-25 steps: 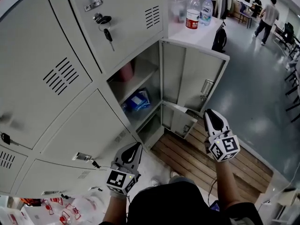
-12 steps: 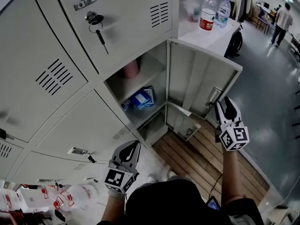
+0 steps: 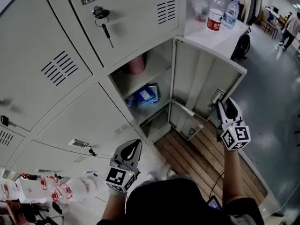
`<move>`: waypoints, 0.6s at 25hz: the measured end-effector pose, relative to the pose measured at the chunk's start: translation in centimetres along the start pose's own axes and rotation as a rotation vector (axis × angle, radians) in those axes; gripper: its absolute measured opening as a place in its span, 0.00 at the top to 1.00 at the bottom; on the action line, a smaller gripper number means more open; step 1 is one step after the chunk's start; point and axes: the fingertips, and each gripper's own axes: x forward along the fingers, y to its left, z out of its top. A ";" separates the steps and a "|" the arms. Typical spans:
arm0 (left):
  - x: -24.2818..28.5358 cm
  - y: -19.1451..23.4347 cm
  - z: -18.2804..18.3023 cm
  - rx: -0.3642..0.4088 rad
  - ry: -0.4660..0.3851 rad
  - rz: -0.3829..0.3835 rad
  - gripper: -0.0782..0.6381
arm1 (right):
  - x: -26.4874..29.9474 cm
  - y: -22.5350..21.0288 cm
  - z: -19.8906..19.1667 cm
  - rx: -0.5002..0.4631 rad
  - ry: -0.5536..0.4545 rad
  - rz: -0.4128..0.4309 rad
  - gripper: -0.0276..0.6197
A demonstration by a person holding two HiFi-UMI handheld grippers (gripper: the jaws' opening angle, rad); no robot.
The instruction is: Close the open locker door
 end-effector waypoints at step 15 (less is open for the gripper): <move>-3.8 -1.9 -1.0 -0.016 0.021 0.015 0.86 | -3.5 7.4 0.1 -0.003 0.005 0.148 0.72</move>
